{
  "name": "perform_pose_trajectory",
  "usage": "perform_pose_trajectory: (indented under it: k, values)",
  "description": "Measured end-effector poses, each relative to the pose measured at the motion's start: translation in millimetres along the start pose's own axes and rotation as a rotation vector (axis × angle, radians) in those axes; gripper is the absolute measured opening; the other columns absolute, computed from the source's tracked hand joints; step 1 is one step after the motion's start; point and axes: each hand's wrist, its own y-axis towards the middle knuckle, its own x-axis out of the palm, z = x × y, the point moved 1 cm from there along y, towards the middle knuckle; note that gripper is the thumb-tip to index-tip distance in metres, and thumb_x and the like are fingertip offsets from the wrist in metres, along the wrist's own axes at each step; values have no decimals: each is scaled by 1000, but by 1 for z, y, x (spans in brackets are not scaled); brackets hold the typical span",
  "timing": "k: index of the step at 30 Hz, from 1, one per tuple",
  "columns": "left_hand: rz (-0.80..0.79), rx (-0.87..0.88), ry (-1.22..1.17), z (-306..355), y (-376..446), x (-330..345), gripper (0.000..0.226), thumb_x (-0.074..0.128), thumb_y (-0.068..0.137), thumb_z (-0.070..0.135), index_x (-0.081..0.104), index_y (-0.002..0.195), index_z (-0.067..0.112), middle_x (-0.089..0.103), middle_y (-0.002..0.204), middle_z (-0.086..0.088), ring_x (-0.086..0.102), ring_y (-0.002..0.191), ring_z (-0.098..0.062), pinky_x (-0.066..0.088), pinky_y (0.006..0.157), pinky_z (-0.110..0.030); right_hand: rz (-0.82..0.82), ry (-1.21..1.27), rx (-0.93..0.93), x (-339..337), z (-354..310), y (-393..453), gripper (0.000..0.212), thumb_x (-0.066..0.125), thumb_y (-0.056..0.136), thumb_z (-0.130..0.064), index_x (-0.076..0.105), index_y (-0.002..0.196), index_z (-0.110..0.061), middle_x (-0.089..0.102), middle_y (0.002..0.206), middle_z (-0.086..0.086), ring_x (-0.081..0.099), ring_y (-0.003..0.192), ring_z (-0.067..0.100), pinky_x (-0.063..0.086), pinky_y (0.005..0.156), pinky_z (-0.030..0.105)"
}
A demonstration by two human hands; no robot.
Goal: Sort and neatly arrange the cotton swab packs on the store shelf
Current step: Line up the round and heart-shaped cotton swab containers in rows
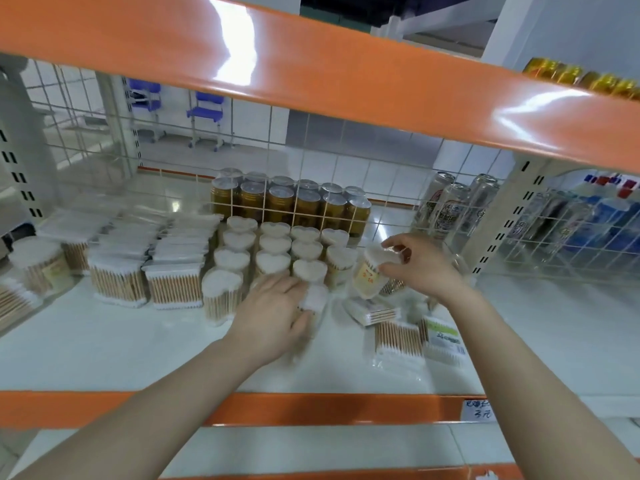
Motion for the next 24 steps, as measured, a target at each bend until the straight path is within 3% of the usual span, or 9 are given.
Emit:
perform_pose_trajectory:
  k: [2, 4, 6, 8, 12, 14, 17, 19, 24]
  values:
    - [-8, -21, -21, 4, 6, 4, 61, 32, 76, 43, 69, 106, 6, 68, 109, -10, 62, 105, -29, 36, 96, -33, 4, -27, -32, 7, 3, 7, 47, 69, 79, -24, 55, 123, -15, 52, 116, 3, 54, 92, 14, 42, 62, 16]
    - [11, -49, -56, 8, 12, 6, 81, 18, 73, 53, 56, 126, 5, 55, 131, -12, 46, 127, -29, 13, 105, -30, 8, -35, -60, 15, 4, 13, 48, 68, 79, -23, 55, 124, -14, 51, 116, 4, 54, 93, 16, 42, 71, 21]
    - [1, -63, -41, 10, 17, 12, 98, 2, 64, 60, 35, 142, 10, 34, 148, -6, 24, 140, -21, -4, 105, -21, 8, -18, -86, 24, 4, 17, 48, 68, 79, -21, 55, 125, -13, 48, 111, 2, 52, 92, 15, 40, 75, 23]
    - [-8, -71, -27, 9, 21, 17, 102, -3, 62, 62, 26, 145, 11, 26, 152, -3, 16, 143, -18, -8, 104, -19, 8, 11, -107, 33, 5, 20, 49, 69, 78, -20, 55, 125, -13, 48, 112, 3, 51, 93, 14, 43, 80, 24]
    - [1, -73, 26, 9, 29, 29, 80, 19, 84, 60, 20, 147, 12, 20, 154, -2, 10, 143, -16, -9, 106, -20, -28, 15, -111, 48, 12, 25, 52, 70, 78, -22, 52, 127, -14, 48, 118, 4, 51, 103, 15, 44, 90, 25]
    - [-8, -74, 23, 10, 30, 32, 81, 18, 81, 59, 22, 147, 12, 22, 154, -3, 12, 143, -17, -9, 106, -21, -35, 30, -110, 54, 16, 26, 52, 70, 78, -22, 51, 127, -14, 48, 120, 4, 49, 103, 12, 43, 92, 24]
    - [-1, -92, -7, 12, 31, 32, 85, 17, 76, 58, 43, 136, 5, 43, 142, -11, 35, 135, -27, 5, 108, -30, -26, 41, -100, 56, 17, 27, 50, 71, 78, -23, 53, 123, -15, 49, 120, 3, 47, 100, 9, 44, 90, 24]
    - [-28, -101, 26, 12, 33, 33, 70, 31, 80, 50, 58, 122, 2, 58, 127, -13, 53, 121, -31, 21, 103, -35, -34, 7, -105, 54, 17, 28, 49, 71, 78, -24, 53, 123, -16, 49, 118, 2, 46, 98, 10, 41, 85, 22]
    - [-27, -112, 114, 15, 35, 35, 57, 37, 75, 46, 71, 100, 7, 71, 101, -7, 68, 94, -23, 36, 88, -28, -98, -95, -88, 44, 21, 26, 48, 71, 77, -26, 55, 121, -17, 51, 116, -1, 45, 94, 9, 36, 78, 21]
